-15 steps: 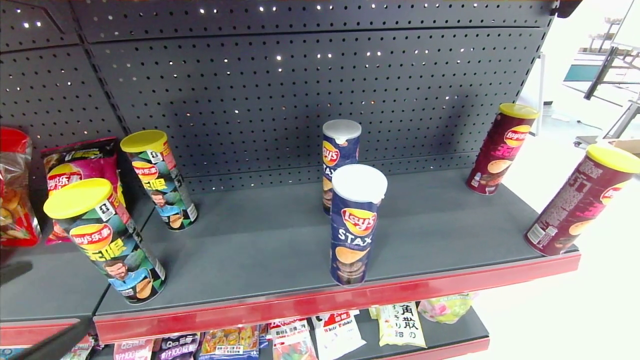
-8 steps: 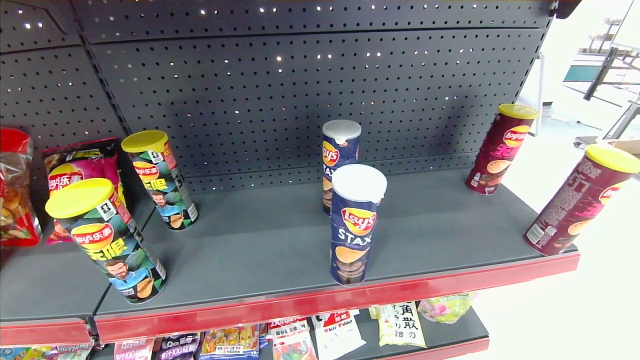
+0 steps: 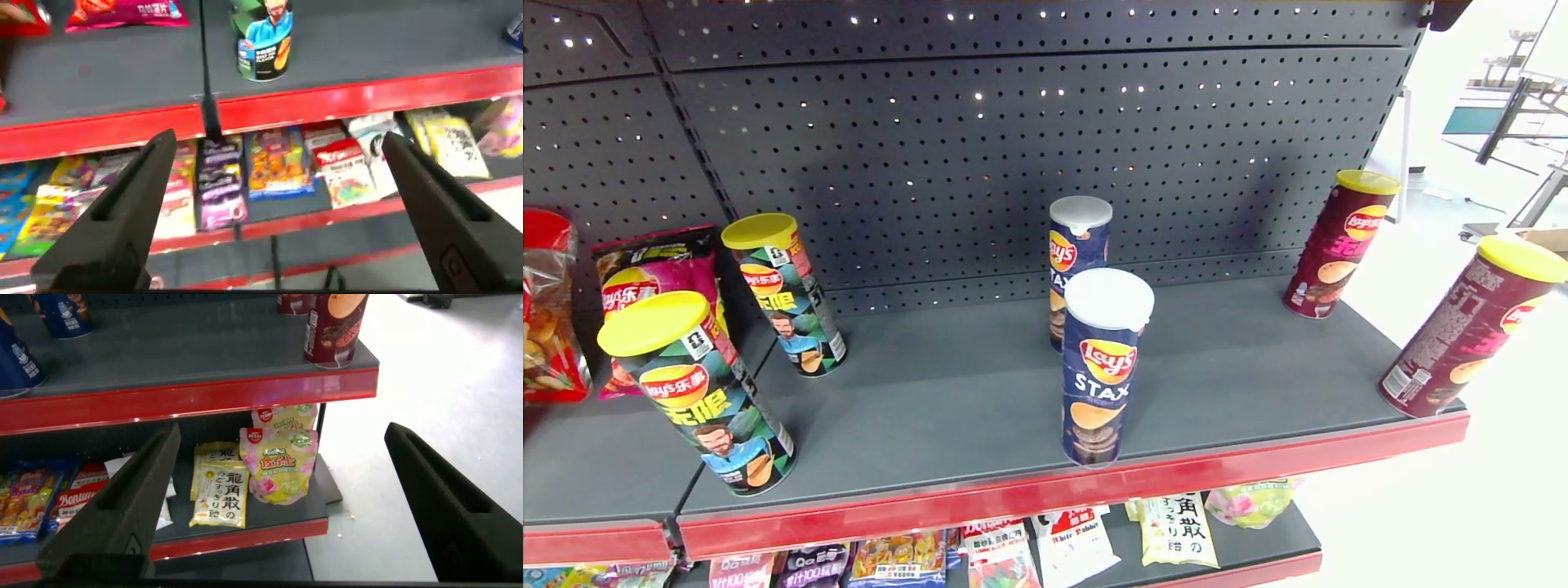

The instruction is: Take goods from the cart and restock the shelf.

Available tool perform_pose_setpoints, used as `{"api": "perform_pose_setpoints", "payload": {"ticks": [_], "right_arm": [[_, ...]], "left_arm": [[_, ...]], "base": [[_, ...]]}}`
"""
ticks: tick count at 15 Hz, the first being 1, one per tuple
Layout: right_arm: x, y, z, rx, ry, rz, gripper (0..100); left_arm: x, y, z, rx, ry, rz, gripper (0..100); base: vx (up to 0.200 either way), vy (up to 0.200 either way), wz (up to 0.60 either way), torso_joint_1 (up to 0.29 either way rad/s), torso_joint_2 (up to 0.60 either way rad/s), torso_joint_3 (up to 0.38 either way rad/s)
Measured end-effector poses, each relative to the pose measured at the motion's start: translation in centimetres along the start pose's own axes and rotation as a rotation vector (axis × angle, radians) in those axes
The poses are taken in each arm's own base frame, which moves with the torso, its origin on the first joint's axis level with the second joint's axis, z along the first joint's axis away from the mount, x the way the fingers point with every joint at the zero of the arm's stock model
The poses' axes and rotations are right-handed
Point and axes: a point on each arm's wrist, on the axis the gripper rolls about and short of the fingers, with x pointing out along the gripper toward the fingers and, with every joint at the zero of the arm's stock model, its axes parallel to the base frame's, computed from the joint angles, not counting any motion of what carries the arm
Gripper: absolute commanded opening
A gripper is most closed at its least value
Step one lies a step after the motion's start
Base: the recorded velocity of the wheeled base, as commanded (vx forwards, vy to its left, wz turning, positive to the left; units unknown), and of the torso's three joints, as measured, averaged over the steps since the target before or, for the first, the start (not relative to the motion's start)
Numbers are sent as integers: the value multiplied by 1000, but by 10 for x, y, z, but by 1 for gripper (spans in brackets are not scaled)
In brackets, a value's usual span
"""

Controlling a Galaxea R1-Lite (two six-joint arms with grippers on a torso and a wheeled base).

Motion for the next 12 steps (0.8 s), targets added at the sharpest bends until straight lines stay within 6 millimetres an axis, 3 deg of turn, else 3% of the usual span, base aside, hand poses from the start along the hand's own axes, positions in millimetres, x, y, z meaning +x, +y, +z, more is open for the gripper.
{"api": "perform_pose_setpoints", "payload": {"ticks": [5,8,12], "right_arm": [[0,0,0,0,0,0,100],[0,0,0,-1,0,0,100],[0,0,0,-2,0,1,100]], "left_arm": [[22,0,-17,-37,-264,-20,100],[28,1,-29,-30,-214,37,100],[28,1,-30,-3,-207,33,100]], "base": [[0,0,0,0,0,0],[0,0,0,0,0,0],[0,0,0,0,0,0]]}}
